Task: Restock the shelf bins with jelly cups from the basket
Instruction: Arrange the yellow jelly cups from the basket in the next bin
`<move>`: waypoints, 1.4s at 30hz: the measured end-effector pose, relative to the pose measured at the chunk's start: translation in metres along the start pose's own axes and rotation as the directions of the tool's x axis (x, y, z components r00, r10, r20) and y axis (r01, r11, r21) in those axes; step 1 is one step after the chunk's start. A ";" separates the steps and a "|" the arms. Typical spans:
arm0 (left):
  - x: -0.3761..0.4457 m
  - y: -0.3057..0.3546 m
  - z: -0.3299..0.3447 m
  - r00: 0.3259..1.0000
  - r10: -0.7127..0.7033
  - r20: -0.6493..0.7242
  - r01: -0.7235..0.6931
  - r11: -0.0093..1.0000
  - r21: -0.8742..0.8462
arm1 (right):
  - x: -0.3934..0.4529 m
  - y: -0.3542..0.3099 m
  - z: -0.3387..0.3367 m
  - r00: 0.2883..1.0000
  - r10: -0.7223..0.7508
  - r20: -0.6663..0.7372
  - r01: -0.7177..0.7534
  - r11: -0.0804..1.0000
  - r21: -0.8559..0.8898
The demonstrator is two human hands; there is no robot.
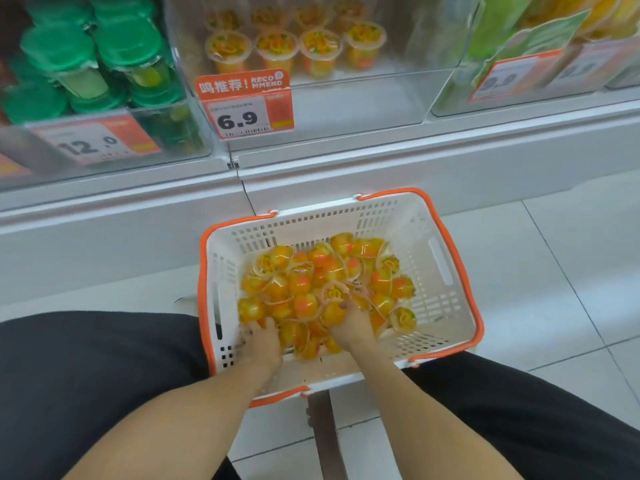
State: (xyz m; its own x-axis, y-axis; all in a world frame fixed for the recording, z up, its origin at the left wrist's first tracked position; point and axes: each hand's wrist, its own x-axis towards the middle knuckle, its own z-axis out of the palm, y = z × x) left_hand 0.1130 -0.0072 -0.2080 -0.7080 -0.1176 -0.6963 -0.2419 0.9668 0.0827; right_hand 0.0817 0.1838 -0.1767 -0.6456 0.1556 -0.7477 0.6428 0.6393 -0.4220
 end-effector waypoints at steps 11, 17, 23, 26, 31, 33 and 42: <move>0.022 -0.023 0.006 0.979 0.170 -0.109 -0.179 0.980 -0.082 | 0.024 -0.007 0.033 0.988 0.114 -0.109 -0.103 0.989 0.104; 0.030 -0.025 0.011 0.976 0.215 -0.046 -0.211 0.975 0.066 | 0.025 -0.008 0.038 0.972 0.168 -0.165 -0.145 0.979 0.145; 0.026 -0.019 -0.002 0.975 0.209 -0.082 -0.212 0.977 -0.032 | 0.020 -0.004 0.032 0.950 0.301 -0.084 -0.255 0.902 0.348; 0.014 -0.008 -0.028 0.984 0.170 -0.059 -0.180 0.931 -0.319 | 0.015 -0.007 0.017 0.945 0.321 0.057 -0.307 0.816 0.490; -0.005 0.007 -0.098 0.968 0.206 0.142 -0.118 0.877 -0.466 | -0.021 -0.029 -0.025 0.945 0.100 0.310 -0.311 0.561 0.767; -0.020 0.017 -0.132 0.934 0.301 0.192 -0.144 0.810 -0.569 | -0.035 -0.045 -0.048 0.952 -0.060 0.301 -0.235 0.488 0.840; -0.115 0.043 -0.294 0.745 0.664 0.064 -0.313 0.432 -0.846 | -0.127 -0.131 -0.184 0.782 -0.623 0.024 0.234 0.329 0.915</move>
State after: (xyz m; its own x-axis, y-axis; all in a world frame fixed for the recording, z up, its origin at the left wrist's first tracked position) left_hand -0.0113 -0.0192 0.0856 -0.6457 0.5692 -0.5090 -0.4440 0.2624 0.8567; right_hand 0.0033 0.2192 0.0677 -0.8954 -0.2944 -0.3340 0.4375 -0.4420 -0.7831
